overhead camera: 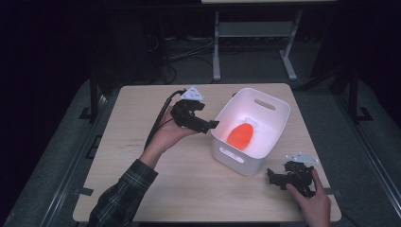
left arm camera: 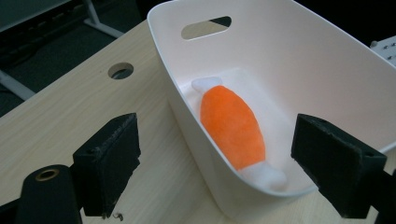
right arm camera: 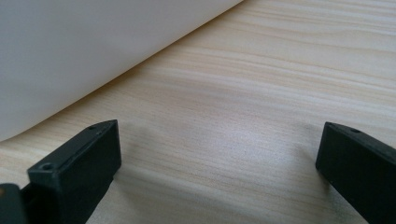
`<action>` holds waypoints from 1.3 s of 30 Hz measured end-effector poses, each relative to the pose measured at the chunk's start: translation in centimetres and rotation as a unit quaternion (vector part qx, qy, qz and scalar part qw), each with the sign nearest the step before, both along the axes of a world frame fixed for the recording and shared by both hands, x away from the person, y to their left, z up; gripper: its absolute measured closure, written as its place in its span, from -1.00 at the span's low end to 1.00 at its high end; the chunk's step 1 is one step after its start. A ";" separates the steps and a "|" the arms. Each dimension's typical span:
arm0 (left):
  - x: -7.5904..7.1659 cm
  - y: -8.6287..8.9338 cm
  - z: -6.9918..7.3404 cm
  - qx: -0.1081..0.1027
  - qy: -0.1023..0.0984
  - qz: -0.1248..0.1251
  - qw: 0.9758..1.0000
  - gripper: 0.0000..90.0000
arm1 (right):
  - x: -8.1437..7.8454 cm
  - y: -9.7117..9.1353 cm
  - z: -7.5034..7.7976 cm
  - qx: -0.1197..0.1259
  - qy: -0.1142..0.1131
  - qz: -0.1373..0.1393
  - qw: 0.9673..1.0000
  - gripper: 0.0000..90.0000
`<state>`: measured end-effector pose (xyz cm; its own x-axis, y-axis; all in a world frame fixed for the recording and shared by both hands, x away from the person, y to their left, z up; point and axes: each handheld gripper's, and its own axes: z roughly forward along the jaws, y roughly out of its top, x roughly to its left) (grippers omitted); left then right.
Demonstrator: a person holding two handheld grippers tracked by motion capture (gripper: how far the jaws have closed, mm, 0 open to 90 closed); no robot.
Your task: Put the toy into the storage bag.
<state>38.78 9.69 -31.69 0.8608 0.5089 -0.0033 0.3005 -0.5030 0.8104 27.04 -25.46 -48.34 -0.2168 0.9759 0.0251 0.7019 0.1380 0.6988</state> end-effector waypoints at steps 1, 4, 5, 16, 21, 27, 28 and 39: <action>-0.2 0.2 -0.1 0.000 0.000 0.001 1.000 -0.67 | 0.0 0.0 0.0 0.000 0.000 0.000 1.000 -1.00; -0.6 1.1 -0.4 0.004 0.001 0.000 1.000 -0.67 | 0.0 0.0 0.0 0.000 0.000 -0.001 1.000 -1.00; -0.6 1.1 -0.4 0.004 0.001 0.000 1.000 -0.67 | 0.0 0.0 0.0 0.000 0.000 -0.001 1.000 -1.00; -1.8 3.7 -2.1 0.001 0.004 0.015 1.000 -0.67 | 0.0 0.0 0.0 0.000 0.000 0.000 1.000 -1.00; -2.5 5.0 -2.8 0.000 0.001 0.022 1.000 -0.67 | 0.0 0.0 0.0 0.000 0.000 -0.001 1.000 -1.00; -3.3 6.0 -3.5 0.003 -0.004 0.030 1.000 -0.67 | 0.0 0.0 0.0 0.000 0.000 -0.001 1.000 -1.00; -3.5 6.5 -3.8 0.002 -0.001 0.033 0.999 -0.67 | 0.0 0.0 0.0 0.000 0.000 -0.001 1.000 -1.00; -5.0 8.7 -5.4 0.003 -0.011 0.048 0.999 -0.67 | 0.0 0.0 0.0 -0.001 -0.001 0.001 1.000 -1.00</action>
